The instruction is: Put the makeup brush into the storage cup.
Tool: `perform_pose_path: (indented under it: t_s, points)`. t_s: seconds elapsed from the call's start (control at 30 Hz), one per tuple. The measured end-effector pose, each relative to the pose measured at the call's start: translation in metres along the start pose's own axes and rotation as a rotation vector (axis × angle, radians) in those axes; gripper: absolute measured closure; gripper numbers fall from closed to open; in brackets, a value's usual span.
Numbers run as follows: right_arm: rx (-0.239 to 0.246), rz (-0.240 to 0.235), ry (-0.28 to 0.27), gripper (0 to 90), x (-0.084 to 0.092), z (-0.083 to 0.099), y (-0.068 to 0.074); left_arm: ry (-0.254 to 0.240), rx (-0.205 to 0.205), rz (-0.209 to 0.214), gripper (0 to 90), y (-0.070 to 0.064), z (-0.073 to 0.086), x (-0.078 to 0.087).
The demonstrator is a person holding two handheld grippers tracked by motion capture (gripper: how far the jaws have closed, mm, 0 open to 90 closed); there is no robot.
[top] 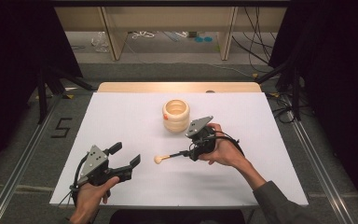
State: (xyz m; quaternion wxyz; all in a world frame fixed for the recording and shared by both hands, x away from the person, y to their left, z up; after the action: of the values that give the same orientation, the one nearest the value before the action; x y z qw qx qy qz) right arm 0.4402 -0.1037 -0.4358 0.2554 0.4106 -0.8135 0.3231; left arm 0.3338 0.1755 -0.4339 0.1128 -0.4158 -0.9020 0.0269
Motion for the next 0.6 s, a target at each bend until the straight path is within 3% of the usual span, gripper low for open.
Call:
perform_pose_path:
  t_s: [0.6]
  points:
    - [0.031, -0.054, 0.064, 34.6, -0.028, -0.013, 0.004, -0.003, 0.000, 0.005, 18.2, 0.000, -0.001, 0.000]
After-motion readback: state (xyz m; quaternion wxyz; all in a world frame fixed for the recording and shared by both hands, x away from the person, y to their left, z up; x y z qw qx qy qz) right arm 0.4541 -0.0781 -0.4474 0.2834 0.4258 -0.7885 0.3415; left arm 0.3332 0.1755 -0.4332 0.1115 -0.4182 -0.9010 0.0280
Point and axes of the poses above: each handheld gripper's, and its own axes: x roughly backward along the jaws, z roughly out of its underside, y roughly to its left, the point moved 3 cm from there along -x, roughly forward along the jaws, and after that the axes turned 14 degrees about z, right-handed, at the moved point
